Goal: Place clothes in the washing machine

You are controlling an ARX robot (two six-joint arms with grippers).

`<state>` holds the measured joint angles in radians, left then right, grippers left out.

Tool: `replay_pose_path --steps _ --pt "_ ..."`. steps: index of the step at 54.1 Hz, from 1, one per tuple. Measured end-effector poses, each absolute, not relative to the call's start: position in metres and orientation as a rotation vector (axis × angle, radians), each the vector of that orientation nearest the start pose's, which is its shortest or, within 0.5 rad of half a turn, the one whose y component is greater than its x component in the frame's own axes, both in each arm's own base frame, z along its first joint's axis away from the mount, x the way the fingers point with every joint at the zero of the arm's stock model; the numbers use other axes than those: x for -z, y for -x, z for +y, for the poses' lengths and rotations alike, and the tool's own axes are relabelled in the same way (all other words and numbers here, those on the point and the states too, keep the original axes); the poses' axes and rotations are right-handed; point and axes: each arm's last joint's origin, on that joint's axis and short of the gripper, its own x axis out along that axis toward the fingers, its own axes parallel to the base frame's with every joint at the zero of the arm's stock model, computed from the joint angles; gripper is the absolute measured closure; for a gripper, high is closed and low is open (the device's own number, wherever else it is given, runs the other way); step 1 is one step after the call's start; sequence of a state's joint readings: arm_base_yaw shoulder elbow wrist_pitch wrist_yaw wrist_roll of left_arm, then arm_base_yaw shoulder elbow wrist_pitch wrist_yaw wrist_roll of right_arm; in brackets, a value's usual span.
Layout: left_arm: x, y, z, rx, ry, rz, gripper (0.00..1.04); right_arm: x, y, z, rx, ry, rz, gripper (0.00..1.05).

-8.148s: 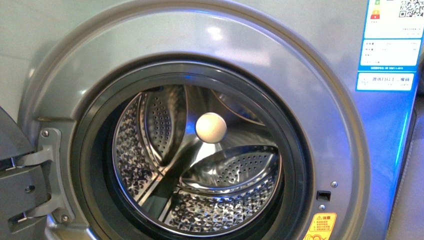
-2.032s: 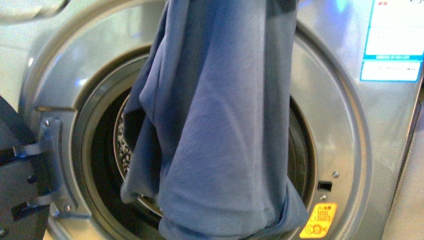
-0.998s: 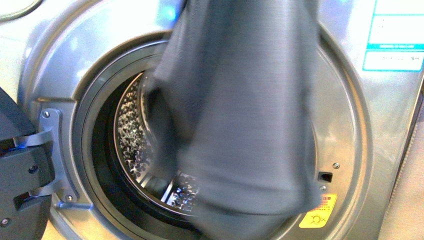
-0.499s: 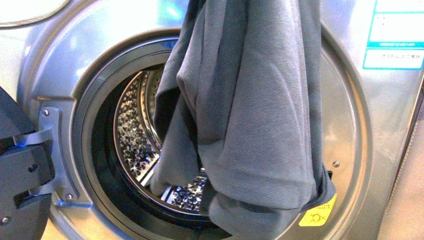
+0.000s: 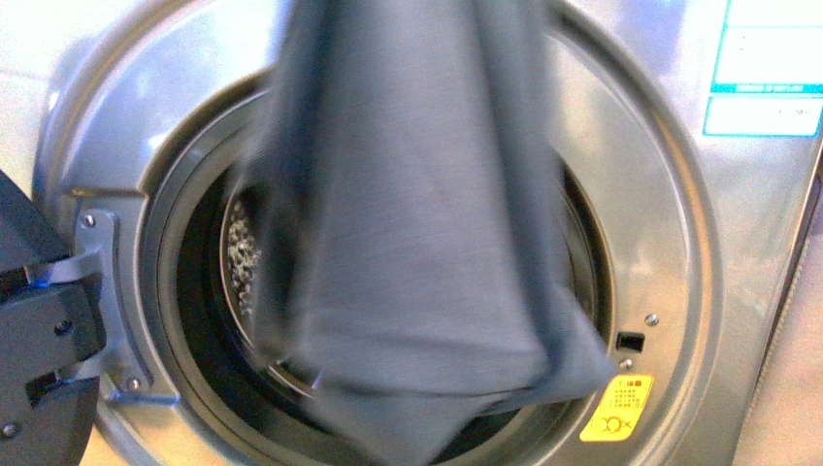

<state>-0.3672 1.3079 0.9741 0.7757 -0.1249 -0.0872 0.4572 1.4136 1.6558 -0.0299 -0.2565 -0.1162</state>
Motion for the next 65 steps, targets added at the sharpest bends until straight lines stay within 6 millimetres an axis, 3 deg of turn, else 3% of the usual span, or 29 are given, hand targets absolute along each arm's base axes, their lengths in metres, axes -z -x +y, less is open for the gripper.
replay_pose_path --steps 7,15,22,30,34,39,45,54,65 --pt "-0.355 -0.247 -0.061 0.208 0.186 -0.395 0.90 -0.501 -0.262 0.137 -0.700 0.089 -0.257 0.07" --pt "-0.336 -0.222 -0.042 0.203 0.186 -0.371 0.90 -0.502 -0.261 0.137 -0.699 0.089 -0.261 0.07" --pt "-0.319 -0.198 -0.038 0.227 0.191 -0.339 0.91 -0.503 -0.261 0.137 -0.698 0.089 -0.262 0.07" --pt "-0.275 -0.163 -0.042 0.294 0.203 -0.236 0.91 -0.503 -0.261 0.137 -0.698 0.089 -0.262 0.07" --pt "-0.262 -0.153 -0.041 0.308 0.208 -0.204 0.91 -0.503 -0.261 0.137 -0.693 0.087 -0.262 0.07" --pt "-0.249 -0.143 -0.038 0.319 0.219 -0.177 0.91 -0.505 -0.259 0.139 -0.485 -0.055 -0.187 0.07" --pt "-0.238 -0.137 -0.034 0.310 0.237 -0.160 0.91 -0.508 -0.252 0.135 -0.371 -0.145 -0.187 0.07" --pt "-0.222 -0.134 -0.030 0.292 0.256 -0.127 0.91 -0.507 -0.217 0.113 -0.322 -0.180 -0.224 0.07" --pt "-0.213 -0.134 -0.027 0.277 0.261 -0.099 0.91 -0.485 -0.169 0.089 -0.274 -0.194 -0.266 0.07"
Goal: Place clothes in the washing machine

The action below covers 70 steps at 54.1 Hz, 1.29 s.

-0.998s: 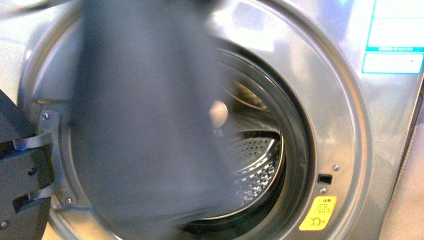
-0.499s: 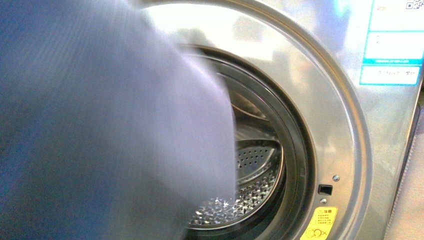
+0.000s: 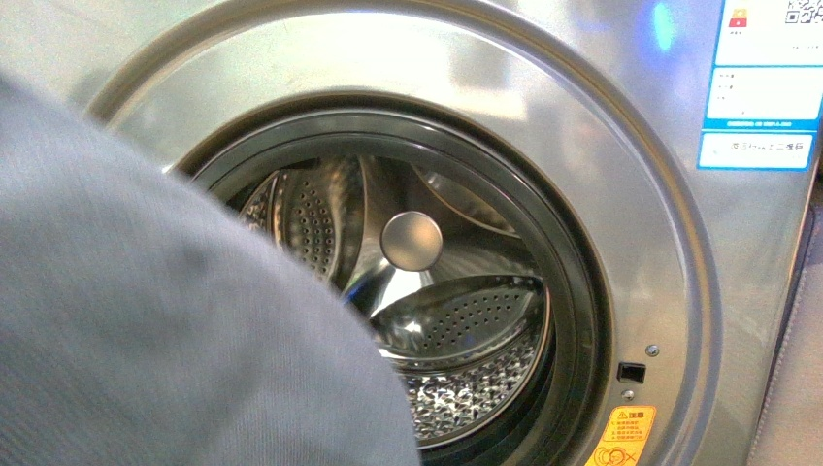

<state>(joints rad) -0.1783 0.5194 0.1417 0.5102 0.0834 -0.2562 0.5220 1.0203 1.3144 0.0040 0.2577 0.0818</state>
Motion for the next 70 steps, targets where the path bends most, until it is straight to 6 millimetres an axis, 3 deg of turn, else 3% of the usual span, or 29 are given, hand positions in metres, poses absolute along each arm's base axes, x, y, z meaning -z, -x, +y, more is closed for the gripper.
replay_pose_path --steps 4,8,22,35,38,47,70 --pt "-0.209 -0.135 -0.025 0.267 0.263 -0.089 0.91 -0.474 -0.154 0.081 -0.139 -0.145 -0.191 0.14" --pt "-0.208 -0.135 -0.024 0.268 0.267 -0.085 0.91 -0.445 -0.143 0.070 -0.032 -0.062 -0.068 0.27" --pt "-0.203 -0.136 -0.023 0.257 0.268 -0.071 0.91 -0.347 -0.129 0.041 -0.013 -0.016 -0.025 0.67" --pt "-0.195 -0.150 -0.036 0.256 0.249 -0.063 0.91 -0.283 -0.123 0.025 -0.011 -0.003 -0.002 1.04" --pt "-0.191 -0.158 -0.041 0.265 0.240 -0.057 0.91 -0.267 -0.121 0.021 -0.011 -0.002 0.001 1.02" --pt "-0.185 -0.187 -0.055 0.272 0.191 -0.037 0.91 -0.244 -0.117 0.015 -0.010 -0.002 0.001 1.02" --pt "-0.173 -0.299 -0.086 0.220 0.058 0.038 0.91 -0.202 -0.110 0.000 0.000 -0.001 0.006 1.02"
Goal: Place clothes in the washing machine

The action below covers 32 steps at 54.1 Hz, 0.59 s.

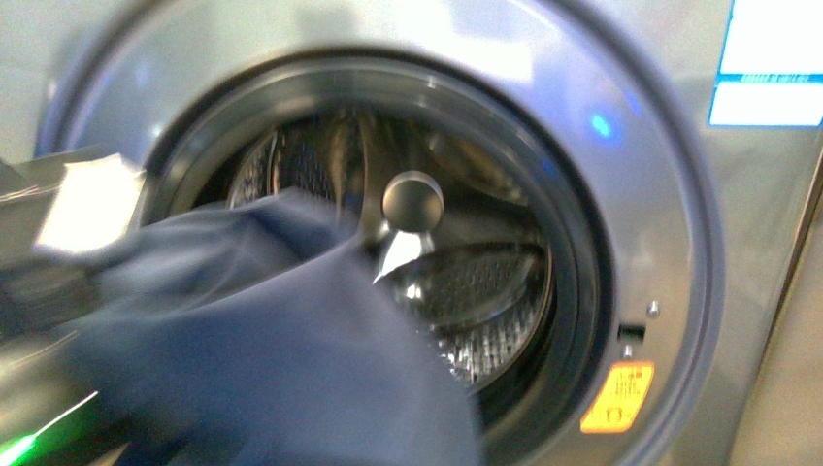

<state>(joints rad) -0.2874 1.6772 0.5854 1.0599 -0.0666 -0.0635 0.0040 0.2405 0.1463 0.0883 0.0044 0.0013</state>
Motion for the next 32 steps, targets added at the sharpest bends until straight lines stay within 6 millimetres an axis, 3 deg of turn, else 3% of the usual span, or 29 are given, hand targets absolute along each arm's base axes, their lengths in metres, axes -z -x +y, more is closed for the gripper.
replay_pose_path --steps 10,23,32 --pt "-0.162 -0.344 -0.082 0.139 0.026 0.047 0.91 -0.193 -0.103 0.000 0.000 -0.001 0.020 1.02" --pt "-0.154 -0.387 -0.078 0.065 0.011 0.055 0.91 -0.183 -0.098 0.000 0.000 -0.001 0.002 1.02" --pt "-0.150 -0.406 -0.083 0.002 0.011 0.069 0.91 -0.179 -0.098 0.000 0.000 -0.001 0.004 1.02"
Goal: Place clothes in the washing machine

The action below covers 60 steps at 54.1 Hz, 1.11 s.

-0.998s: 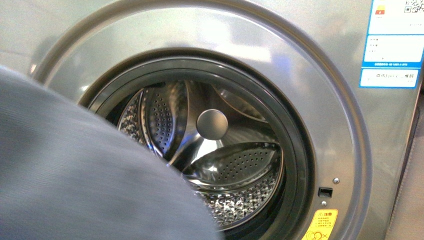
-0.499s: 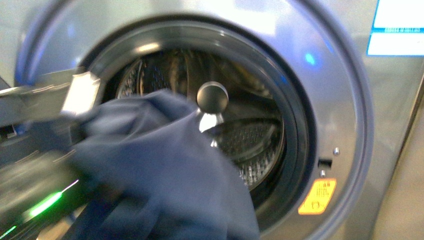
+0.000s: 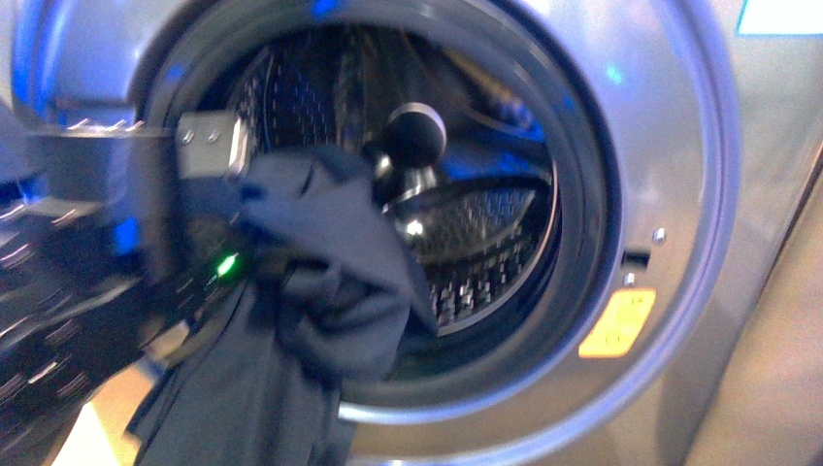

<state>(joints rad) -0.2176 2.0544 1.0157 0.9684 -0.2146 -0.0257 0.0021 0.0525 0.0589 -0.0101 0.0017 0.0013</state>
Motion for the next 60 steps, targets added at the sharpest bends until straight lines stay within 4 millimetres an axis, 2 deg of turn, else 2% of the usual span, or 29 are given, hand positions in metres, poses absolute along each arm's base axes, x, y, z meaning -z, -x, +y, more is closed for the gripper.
replay_pose_path --steps 21,35,42,44,47,52,60 --pt "-0.140 -0.443 -0.106 -0.222 0.006 0.103 0.91 -0.165 -0.098 0.000 0.000 -0.001 0.004 1.02" --pt "-0.142 -0.465 -0.121 -0.248 0.031 0.085 0.91 -0.165 -0.098 0.000 0.000 -0.001 0.002 1.02" --pt "-0.141 -0.473 -0.128 -0.179 0.039 0.075 0.91 -0.165 -0.098 0.000 0.000 -0.001 0.002 1.02" --pt "-0.144 -0.478 -0.135 0.006 0.055 0.066 0.91 -0.165 -0.098 0.000 0.000 -0.001 0.002 1.02" --pt "-0.149 -0.487 -0.141 0.127 0.067 0.039 0.91 -0.165 -0.098 0.000 -0.001 -0.001 0.002 1.02" --pt "-0.132 -0.487 -0.150 0.151 0.066 0.070 0.91 -0.165 -0.098 0.000 0.002 -0.001 0.002 1.02" --pt "-0.131 -0.484 -0.158 0.174 0.065 0.069 0.91 -0.165 -0.098 0.000 0.000 -0.001 0.002 1.02"
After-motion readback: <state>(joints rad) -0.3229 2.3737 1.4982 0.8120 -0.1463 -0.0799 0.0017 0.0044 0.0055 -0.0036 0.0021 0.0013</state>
